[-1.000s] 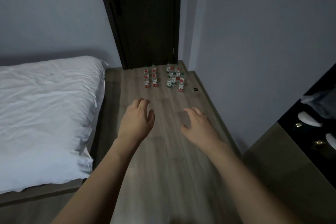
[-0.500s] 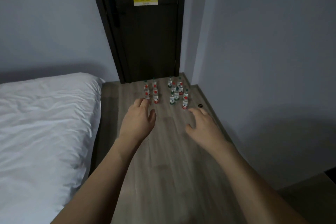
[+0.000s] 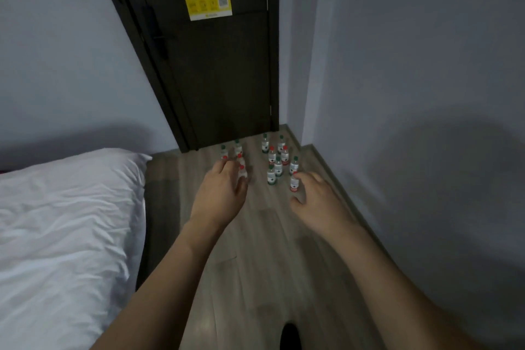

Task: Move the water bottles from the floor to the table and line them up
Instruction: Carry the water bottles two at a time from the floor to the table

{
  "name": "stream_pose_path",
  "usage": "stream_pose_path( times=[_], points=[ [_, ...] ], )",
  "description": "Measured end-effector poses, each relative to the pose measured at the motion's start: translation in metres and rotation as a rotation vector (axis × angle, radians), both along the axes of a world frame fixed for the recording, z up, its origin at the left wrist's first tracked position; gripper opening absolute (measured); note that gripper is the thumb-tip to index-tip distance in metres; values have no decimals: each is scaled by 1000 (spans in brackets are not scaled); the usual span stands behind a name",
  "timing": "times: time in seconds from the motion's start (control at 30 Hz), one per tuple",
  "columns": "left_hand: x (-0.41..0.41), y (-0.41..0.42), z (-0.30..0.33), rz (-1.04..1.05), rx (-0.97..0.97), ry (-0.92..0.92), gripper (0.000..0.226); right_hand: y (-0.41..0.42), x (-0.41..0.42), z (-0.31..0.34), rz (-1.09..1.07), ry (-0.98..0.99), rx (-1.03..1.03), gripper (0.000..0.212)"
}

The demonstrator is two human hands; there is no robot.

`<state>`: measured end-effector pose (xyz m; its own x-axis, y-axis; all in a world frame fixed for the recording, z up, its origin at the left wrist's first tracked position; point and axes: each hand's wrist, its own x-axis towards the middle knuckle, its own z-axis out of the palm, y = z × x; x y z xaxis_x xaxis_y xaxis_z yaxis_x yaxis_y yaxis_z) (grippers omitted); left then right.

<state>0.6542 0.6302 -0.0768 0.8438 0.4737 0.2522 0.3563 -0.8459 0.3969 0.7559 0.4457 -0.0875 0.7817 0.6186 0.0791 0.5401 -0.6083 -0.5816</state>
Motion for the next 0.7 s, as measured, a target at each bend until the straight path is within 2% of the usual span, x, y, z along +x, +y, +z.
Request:
stream_pose_path(
  times=[0.2, 0.47, 0.7],
  points=[
    [94, 61, 11, 17, 30, -2, 33, 54, 95, 5, 13, -1, 26, 48],
    [183, 128, -5, 12, -78, 62, 39, 128, 188, 2, 18, 4, -15, 50],
    [277, 218, -9, -33, -72, 88, 39, 212, 273, -5, -50, 72, -29, 50]
  ],
)
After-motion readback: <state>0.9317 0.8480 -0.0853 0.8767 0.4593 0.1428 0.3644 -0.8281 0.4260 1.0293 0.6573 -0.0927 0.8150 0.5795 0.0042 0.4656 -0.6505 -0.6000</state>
